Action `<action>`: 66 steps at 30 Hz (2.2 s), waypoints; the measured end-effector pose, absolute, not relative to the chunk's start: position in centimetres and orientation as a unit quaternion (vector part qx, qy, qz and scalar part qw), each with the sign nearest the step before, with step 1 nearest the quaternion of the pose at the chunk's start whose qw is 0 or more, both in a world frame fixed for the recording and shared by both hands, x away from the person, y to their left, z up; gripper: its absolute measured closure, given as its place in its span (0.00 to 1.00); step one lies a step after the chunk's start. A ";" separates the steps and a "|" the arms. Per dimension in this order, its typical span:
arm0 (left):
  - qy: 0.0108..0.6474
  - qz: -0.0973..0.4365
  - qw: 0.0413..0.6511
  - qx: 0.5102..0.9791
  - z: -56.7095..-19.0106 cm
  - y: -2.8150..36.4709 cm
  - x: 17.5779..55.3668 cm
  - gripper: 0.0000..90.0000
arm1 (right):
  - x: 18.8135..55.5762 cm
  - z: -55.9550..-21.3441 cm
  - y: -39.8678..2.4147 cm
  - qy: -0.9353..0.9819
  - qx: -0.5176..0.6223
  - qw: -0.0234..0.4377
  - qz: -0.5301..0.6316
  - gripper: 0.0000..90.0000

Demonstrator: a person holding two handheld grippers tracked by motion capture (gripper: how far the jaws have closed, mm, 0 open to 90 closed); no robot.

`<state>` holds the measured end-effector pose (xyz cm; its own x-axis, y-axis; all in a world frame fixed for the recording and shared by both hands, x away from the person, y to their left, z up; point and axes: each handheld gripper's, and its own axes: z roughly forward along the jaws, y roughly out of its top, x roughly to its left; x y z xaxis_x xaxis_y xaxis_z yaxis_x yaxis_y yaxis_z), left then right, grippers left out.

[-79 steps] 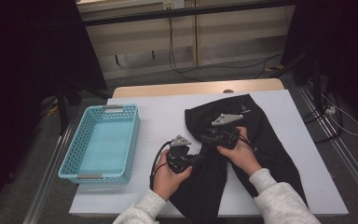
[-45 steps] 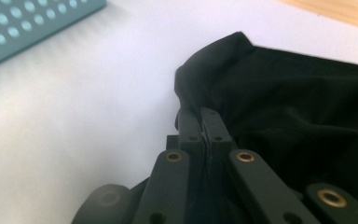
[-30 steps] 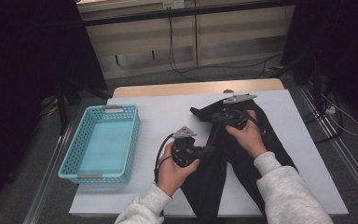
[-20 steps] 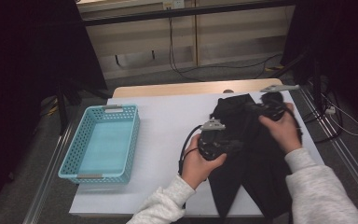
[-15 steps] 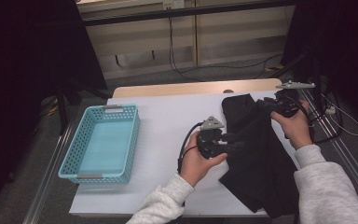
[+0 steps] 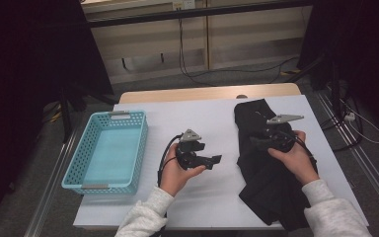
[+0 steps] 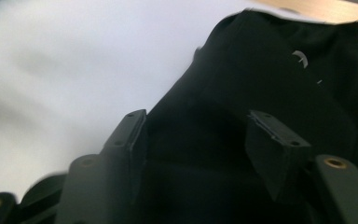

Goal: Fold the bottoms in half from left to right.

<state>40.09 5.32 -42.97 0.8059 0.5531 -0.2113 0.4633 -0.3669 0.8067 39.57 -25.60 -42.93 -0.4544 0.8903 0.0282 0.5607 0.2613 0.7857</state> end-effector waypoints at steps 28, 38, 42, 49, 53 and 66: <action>0.308 0.071 0.447 0.837 -44.5 7.3 40.9 0.17 | 31.2 -44.7 -28.2 0.772 0.476 0.207 0.367 0.56; 0.312 0.071 0.448 0.835 -44.6 7.5 41.0 0.18 | 31.4 -46.1 -26.4 0.804 0.442 0.186 0.351 1.00; 0.315 0.074 0.447 0.834 -44.6 7.7 41.1 0.19 | 31.1 -45.5 -27.4 0.799 0.446 0.181 0.361 1.00; 0.312 0.077 0.451 0.832 -44.5 7.6 41.1 0.19 | 29.8 -43.8 -30.1 0.776 0.460 0.194 0.386 1.00; 0.312 0.080 0.452 0.832 -44.4 7.7 41.1 0.19 | 28.7 -43.6 -32.4 0.766 0.473 0.199 0.387 1.00; 0.316 0.082 0.449 0.832 -44.4 8.1 41.2 0.19 | 29.2 -43.3 -33.3 0.761 0.489 0.229 0.361 0.74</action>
<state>41.17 8.08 -44.40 0.7872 0.5986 -0.1482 0.4521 -0.3967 0.7989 29.15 -33.28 -43.29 -0.4171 0.9088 0.0048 0.5788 0.2615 0.7724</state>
